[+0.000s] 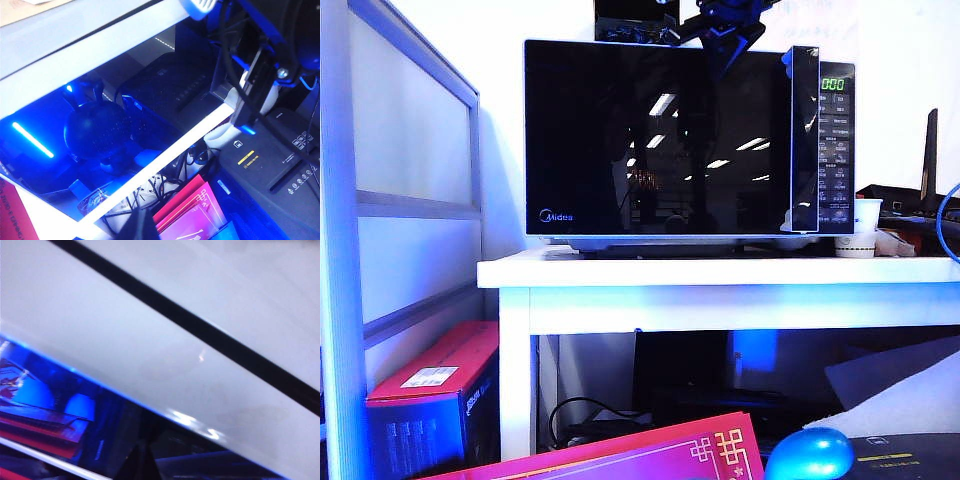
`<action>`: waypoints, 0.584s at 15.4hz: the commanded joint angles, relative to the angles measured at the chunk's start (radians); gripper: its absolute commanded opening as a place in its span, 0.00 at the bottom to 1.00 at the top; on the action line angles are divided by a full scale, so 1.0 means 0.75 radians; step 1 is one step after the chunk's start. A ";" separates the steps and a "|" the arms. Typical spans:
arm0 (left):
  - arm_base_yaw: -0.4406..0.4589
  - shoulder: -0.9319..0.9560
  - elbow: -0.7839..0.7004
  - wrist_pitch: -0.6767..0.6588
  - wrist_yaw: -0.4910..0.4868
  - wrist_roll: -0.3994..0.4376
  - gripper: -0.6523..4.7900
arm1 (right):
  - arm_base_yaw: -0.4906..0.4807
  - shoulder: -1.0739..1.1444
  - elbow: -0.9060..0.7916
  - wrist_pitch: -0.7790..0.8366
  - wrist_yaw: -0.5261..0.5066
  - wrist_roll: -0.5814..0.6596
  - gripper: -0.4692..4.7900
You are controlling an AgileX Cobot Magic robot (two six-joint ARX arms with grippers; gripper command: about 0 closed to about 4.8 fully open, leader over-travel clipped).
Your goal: Open the microwave door, place the orange inside the microwave, then close the microwave door.
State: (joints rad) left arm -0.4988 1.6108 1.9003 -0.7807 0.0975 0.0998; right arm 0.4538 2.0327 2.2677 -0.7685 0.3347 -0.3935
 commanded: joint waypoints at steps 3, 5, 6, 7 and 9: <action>0.001 -0.009 0.006 0.016 0.017 -0.005 0.11 | -0.008 0.042 0.006 0.223 0.045 0.000 0.09; 0.001 -0.010 0.007 0.017 0.017 -0.004 0.11 | -0.007 0.033 0.006 0.211 0.058 -0.001 0.09; 0.001 -0.017 0.007 0.018 0.017 -0.005 0.11 | -0.006 0.004 0.007 0.167 0.081 -0.001 0.09; 0.001 -0.025 0.007 0.027 0.017 -0.005 0.11 | -0.004 -0.029 0.007 0.142 0.091 0.000 0.09; 0.001 -0.060 0.007 0.083 0.028 -0.005 0.11 | -0.004 -0.131 0.007 0.133 0.092 0.000 0.09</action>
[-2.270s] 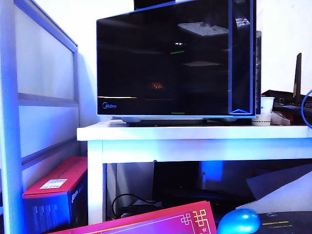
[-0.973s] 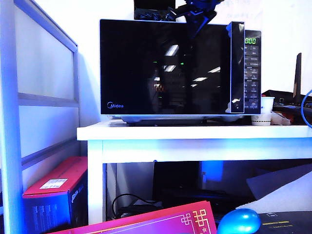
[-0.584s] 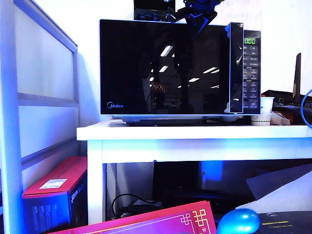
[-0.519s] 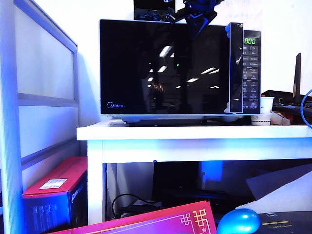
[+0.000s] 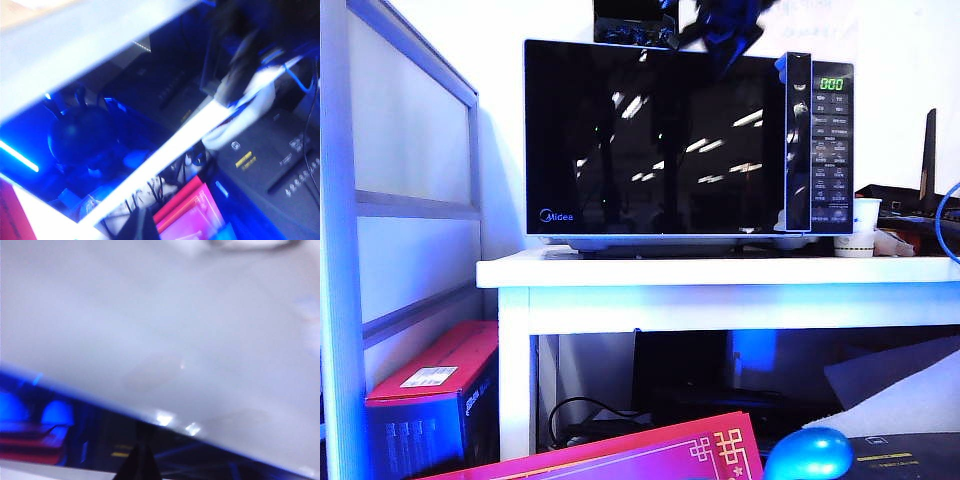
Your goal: Open the microwave door, place the orange inside the microwave, then close the microwave door.
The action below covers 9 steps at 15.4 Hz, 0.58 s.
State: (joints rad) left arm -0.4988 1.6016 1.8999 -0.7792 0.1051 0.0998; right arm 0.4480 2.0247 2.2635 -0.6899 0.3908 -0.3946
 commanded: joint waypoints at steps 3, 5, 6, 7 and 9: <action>0.001 -0.201 0.034 0.188 0.017 -0.019 0.11 | 0.004 -0.386 0.013 0.090 0.019 0.002 0.09; 0.001 -0.364 0.059 0.191 0.020 -0.019 0.11 | 0.004 -0.578 0.013 0.075 0.014 0.007 0.09; 0.001 -0.422 0.059 0.202 0.020 -0.019 0.11 | 0.004 -0.648 0.013 0.055 0.012 0.015 0.09; 0.001 -0.541 0.059 0.234 0.020 -0.019 0.11 | 0.004 -0.756 0.013 0.010 -0.033 0.049 0.09; 0.001 -0.695 0.059 0.227 0.016 -0.019 0.11 | 0.004 -0.900 0.013 -0.040 -0.144 0.119 0.09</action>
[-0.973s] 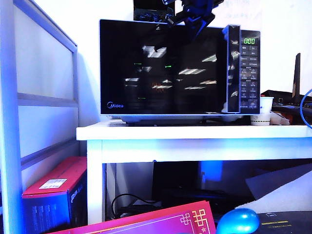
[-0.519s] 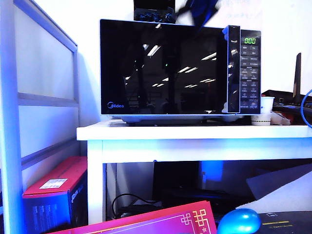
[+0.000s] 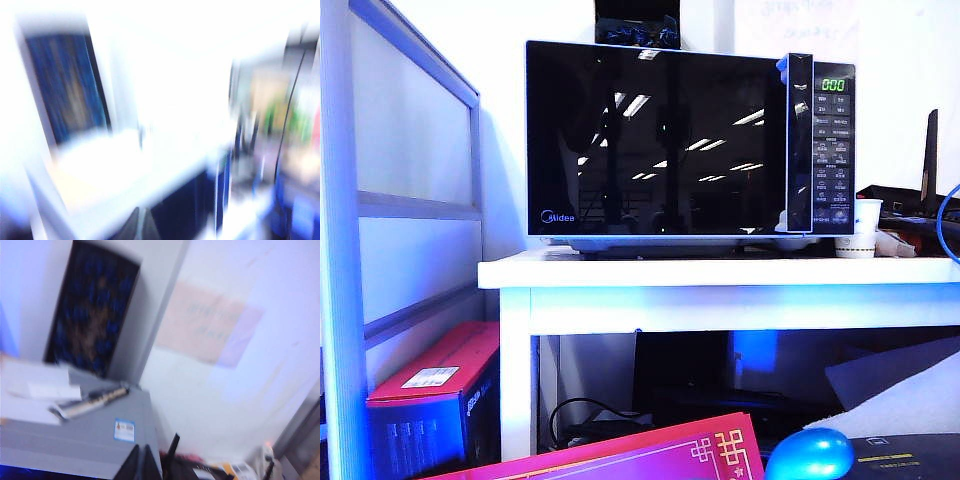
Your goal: Open the microwave door, place the orange inside the microwave, then close the microwave door.
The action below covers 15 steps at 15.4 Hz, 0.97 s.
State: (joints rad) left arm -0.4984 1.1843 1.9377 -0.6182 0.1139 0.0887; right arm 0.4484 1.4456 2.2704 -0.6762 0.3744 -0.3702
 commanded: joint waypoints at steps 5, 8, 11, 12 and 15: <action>0.001 -0.610 0.008 -0.063 -0.012 0.014 0.11 | 0.003 -0.431 0.004 -0.195 -0.339 0.110 0.09; 0.001 -0.823 0.009 -0.157 -0.101 0.007 0.11 | 0.002 -0.568 0.004 -0.320 -0.460 0.126 0.09; 0.004 -0.935 0.005 -0.428 -0.181 0.008 0.11 | 0.002 -0.653 -0.016 -0.452 -0.474 0.170 0.09; 0.004 -0.933 0.000 -0.487 -0.180 0.007 0.11 | 0.002 -0.668 -0.053 -0.454 -0.478 0.171 0.09; 0.011 -0.932 -0.174 -0.549 -0.097 -0.019 0.11 | 0.002 -0.737 -0.299 -0.440 -0.565 0.210 0.09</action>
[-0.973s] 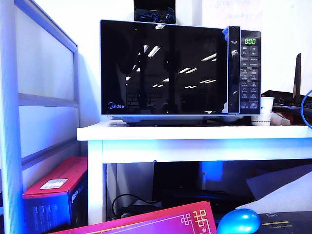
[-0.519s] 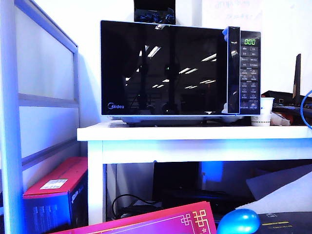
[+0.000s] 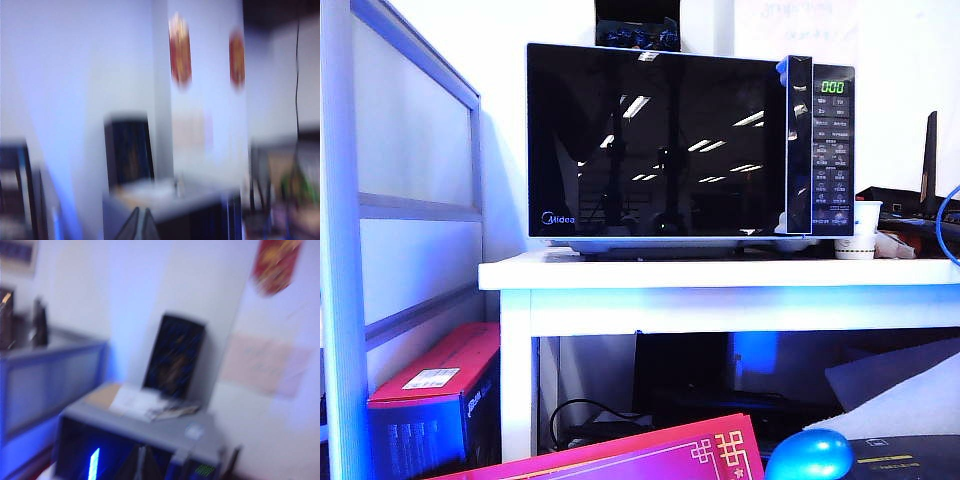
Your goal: Open the microwave door, place the orange inside the microwave, then close the microwave door.
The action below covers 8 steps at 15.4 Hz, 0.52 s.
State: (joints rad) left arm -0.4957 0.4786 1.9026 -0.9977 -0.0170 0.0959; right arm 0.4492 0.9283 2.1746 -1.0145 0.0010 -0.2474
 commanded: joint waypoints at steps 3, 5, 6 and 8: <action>0.008 0.007 -0.453 0.067 0.263 -0.070 0.11 | 0.001 -0.219 -0.638 0.210 -0.179 0.087 0.09; 0.007 0.007 -0.684 0.197 0.301 -0.085 0.11 | 0.002 -0.393 -1.023 0.486 -0.216 0.087 0.09; 0.007 0.007 -0.889 0.339 0.334 -0.094 0.11 | 0.001 -0.567 -1.357 0.744 -0.213 0.087 0.09; 0.006 0.007 -1.106 0.489 0.384 -0.094 0.11 | -0.001 -0.765 -1.713 1.001 -0.170 0.086 0.09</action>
State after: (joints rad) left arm -0.4911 0.4889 1.1126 -0.7155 0.2447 0.0280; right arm 0.4492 0.3866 0.9478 -0.3759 -0.1444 -0.1886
